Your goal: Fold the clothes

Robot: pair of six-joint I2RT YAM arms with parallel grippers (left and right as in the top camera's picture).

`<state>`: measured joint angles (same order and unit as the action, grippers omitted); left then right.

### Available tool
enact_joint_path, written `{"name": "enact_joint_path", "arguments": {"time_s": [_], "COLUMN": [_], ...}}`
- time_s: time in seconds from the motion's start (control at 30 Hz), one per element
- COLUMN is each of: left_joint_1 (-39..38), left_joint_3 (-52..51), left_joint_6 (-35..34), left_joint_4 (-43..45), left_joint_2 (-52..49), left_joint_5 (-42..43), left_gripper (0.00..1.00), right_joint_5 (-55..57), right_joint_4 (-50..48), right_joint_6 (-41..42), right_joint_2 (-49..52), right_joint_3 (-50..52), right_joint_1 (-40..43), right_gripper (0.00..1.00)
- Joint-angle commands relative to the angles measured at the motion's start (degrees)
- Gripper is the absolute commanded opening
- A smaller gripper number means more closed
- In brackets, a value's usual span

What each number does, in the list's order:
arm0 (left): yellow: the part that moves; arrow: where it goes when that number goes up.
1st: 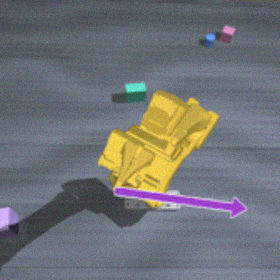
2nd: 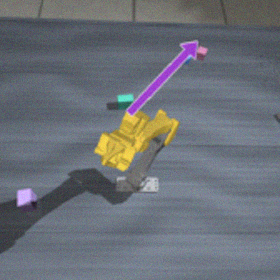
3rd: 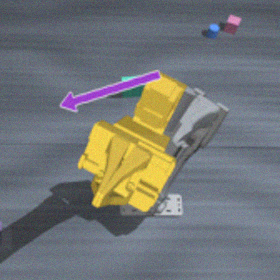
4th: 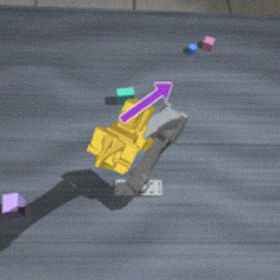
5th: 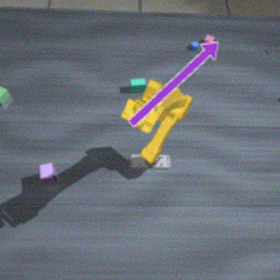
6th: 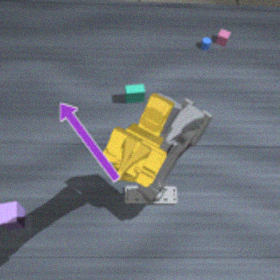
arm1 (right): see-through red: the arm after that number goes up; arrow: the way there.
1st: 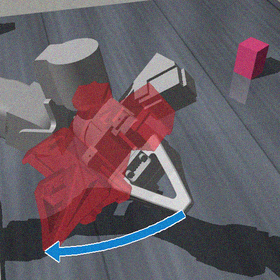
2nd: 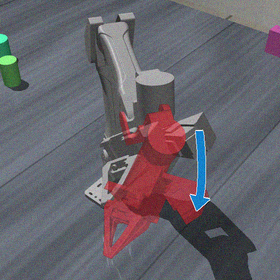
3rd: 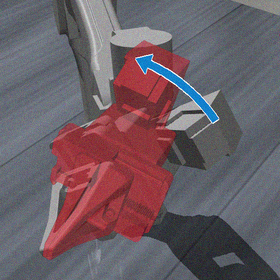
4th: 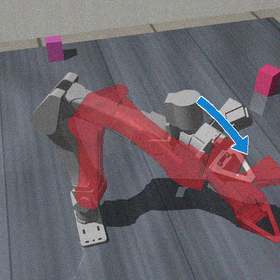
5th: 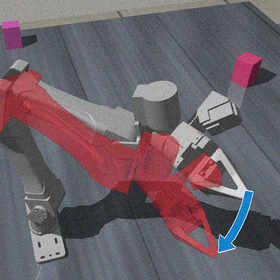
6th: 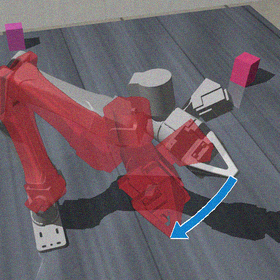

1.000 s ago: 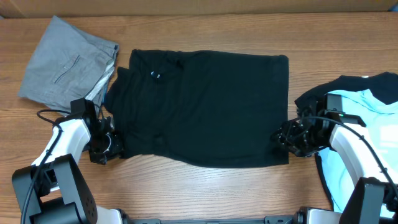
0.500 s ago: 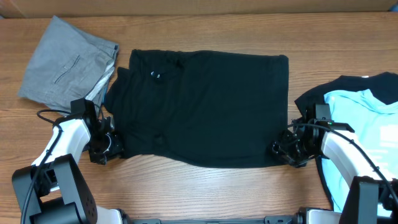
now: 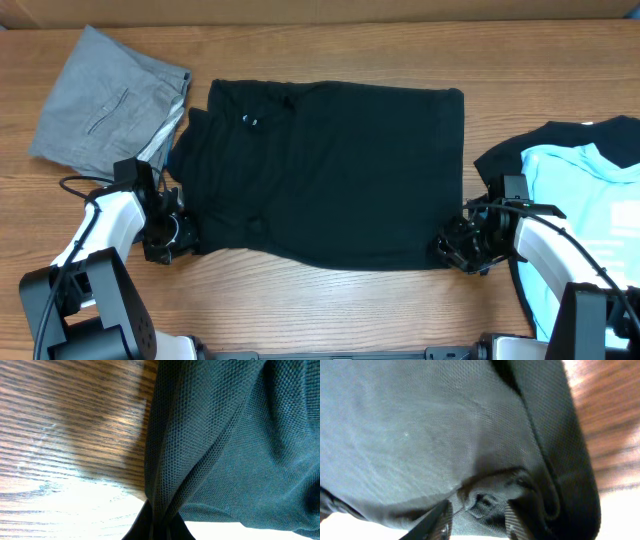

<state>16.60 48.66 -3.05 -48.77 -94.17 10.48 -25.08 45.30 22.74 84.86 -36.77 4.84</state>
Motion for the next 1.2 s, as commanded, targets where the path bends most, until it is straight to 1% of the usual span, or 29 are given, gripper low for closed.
{"name": "enact_joint_path", "arguments": {"time_s": [0.0, 0.13, 0.17, 0.23, 0.4, 0.47, 0.5, 0.63, 0.7, 0.8, 0.83, 0.93, 0.97, 1.07, 1.17], "left_joint_1": [0.35, 0.35, 0.35, 0.37, 0.37, 0.37, 0.37, 0.39, 0.59, 0.85, 0.85, 0.85, 0.85, 0.85, 0.85], "left_joint_3": [-0.5, -0.5, -0.5, -0.5, -0.5, -0.5, -0.5, -0.44, -0.17, -0.02, -0.02, -0.02, -0.02, -0.02, -0.02], "left_joint_6": [-0.2, -0.17, -0.17, -0.17, -0.13, -0.13, -0.13, -0.15, -0.17, -0.17, -0.17, -0.17, -0.17, -0.17, -0.17], "left_joint_4": [0.2, 0.04, -0.02, -0.02, -0.24, -0.46, -0.68, -2.16, -3.65, -4.52, -4.52, -4.35, -4.31, -4.24, -4.0], "left_joint_2": [0.17, 0.17, 0.17, 0.17, 0.17, 0.17, 0.17, 0.17, 0.17, 0.17, 0.17, 0.17, 0.17, 0.17, 0.17], "left_joint_5": [-0.09, -0.11, -0.11, -0.13, -0.15, -0.15, -0.15, -0.44, -0.44, -0.39, -0.39, -0.37, -0.37, -0.39, -0.37], "left_gripper": [0.04, 0.04, 0.04, 0.04, 0.04, 0.04, 0.04, 0.04, 0.04, 0.04, 0.04, 0.04, 0.04, 0.04, 0.04], "right_joint_5": [0.63, 0.61, 0.61, 0.61, 0.63, 1.05, 3.08, 8.76, 9.77, 9.86, 9.84, 9.81, 9.84, 9.57, 8.15], "right_joint_4": [0.13, 0.17, 0.2, 0.17, 1.16, 3.08, 6.01, 12.66, 14.75, 15.19, 14.97, 13.44, 12.76, 11.19, 9.92], "right_joint_6": [1.68, 1.75, 1.73, 1.7, 1.29, 1.11, 1.11, 1.14, 1.14, 1.31, 1.31, 1.33, 1.33, 2.89, 3.06], "right_joint_2": [0.15, 0.13, 0.13, 0.13, -0.5, -1.27, -2.27, -5.57, -7.21, -8.63, -8.59, -7.56, -6.99, -4.33, -1.03], "right_joint_3": [0.9, 0.87, 0.87, 0.76, -0.96, -2.47, -4.46, -8.83, -10.16, -10.47, -10.45, -10.16, -9.92, -8.72, -7.67], "right_joint_1": [-0.28, -0.28, -0.28, -0.28, -0.22, -0.22, -0.22, -0.22, -0.22, -0.22, -0.22, -0.33, -0.33, -0.35, -0.39], "right_gripper": [0.29, 0.14, 0.08, 0.04, 0.04, 0.04, 0.04, 0.04, 0.04, 0.04, 0.08, 0.38, 0.43, 0.5, 0.49]}}
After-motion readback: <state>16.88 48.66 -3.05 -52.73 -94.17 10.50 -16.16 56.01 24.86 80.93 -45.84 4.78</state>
